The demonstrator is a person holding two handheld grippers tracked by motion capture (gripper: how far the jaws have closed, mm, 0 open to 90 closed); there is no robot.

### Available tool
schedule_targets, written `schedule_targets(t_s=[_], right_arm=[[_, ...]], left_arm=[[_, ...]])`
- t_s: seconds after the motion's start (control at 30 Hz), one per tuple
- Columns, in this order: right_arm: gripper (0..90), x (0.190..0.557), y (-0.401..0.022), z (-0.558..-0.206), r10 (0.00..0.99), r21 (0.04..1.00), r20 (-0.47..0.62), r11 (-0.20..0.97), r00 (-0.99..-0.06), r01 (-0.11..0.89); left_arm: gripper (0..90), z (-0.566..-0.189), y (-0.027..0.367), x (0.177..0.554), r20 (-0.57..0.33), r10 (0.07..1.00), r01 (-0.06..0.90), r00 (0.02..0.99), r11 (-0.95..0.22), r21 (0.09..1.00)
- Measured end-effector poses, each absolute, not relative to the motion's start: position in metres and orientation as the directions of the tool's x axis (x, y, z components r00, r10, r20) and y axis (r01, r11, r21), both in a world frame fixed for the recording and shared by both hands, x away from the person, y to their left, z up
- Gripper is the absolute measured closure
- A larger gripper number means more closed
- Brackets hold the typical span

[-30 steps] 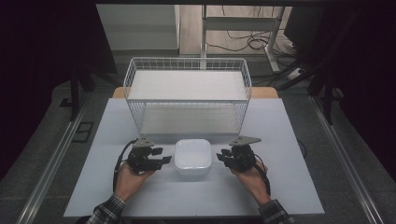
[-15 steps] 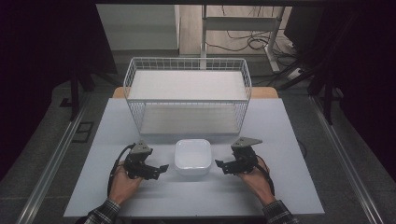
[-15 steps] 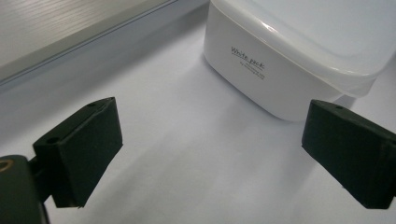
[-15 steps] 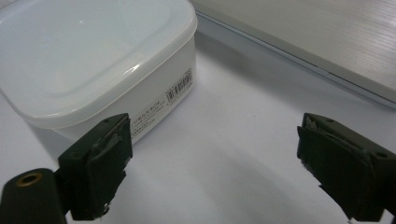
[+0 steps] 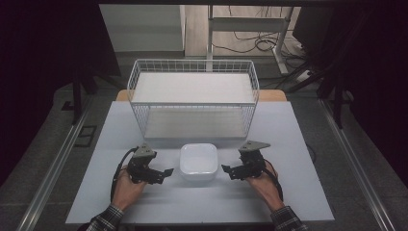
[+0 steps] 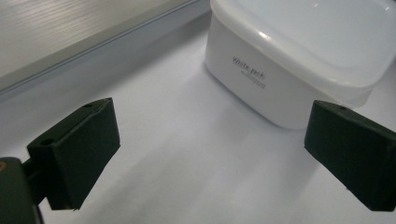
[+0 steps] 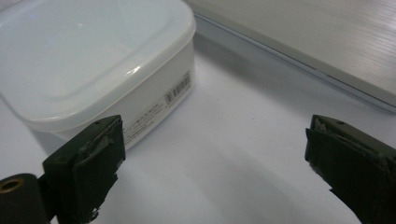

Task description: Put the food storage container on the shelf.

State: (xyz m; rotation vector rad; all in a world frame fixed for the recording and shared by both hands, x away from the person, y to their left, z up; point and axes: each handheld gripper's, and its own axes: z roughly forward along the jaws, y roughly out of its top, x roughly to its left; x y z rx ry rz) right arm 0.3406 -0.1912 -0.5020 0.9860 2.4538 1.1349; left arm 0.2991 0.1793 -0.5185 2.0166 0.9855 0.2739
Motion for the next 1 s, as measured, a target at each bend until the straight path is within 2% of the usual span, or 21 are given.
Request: schedule_targets(t_s=[0.27,0.37,0.63,0.73,0.93,0.97,1.0], right_arm=[[3.6,0.340,-0.186,-0.493,0.681,0.763,0.077,0.430,-0.728,0.483],[2.1,0.340,-0.180,-0.486,0.689,0.768,0.084,0.415,-0.719,0.488],[1.4,0.338,-0.160,-0.474,0.681,0.779,0.065,0.422,-0.729,0.463],[9.2,0.341,-0.148,-0.475,0.682,0.758,0.092,0.425,-0.726,0.495],[10.0,0.348,-0.139,-0.484,0.666,0.726,0.139,0.435,-0.733,0.533],[9.9,0.351,-0.138,-0.488,0.664,0.716,0.172,0.424,-0.728,0.555],[9.9,0.351,-0.138,-0.488,0.664,0.716,0.172,0.424,-0.728,0.555]], left_arm=[[2.3,-0.506,0.178,0.302,-0.183,0.726,0.547,0.663,-0.304,0.780],[2.1,-0.499,0.176,0.306,-0.246,0.714,0.562,0.656,-0.243,0.791],[2.2,-0.494,0.156,0.317,-0.271,0.681,0.570,0.681,-0.259,0.780],[2.6,-0.496,0.143,0.324,-0.268,0.672,0.574,0.690,-0.283,0.768],[3.3,-0.508,0.134,0.332,-0.305,0.657,0.609,0.689,-0.297,0.736],[4.2,-0.513,0.133,0.334,-0.349,0.631,0.625,0.692,-0.283,0.727],[5.5,-0.513,0.133,0.334,-0.349,0.631,0.625,0.692,-0.283,0.727]])
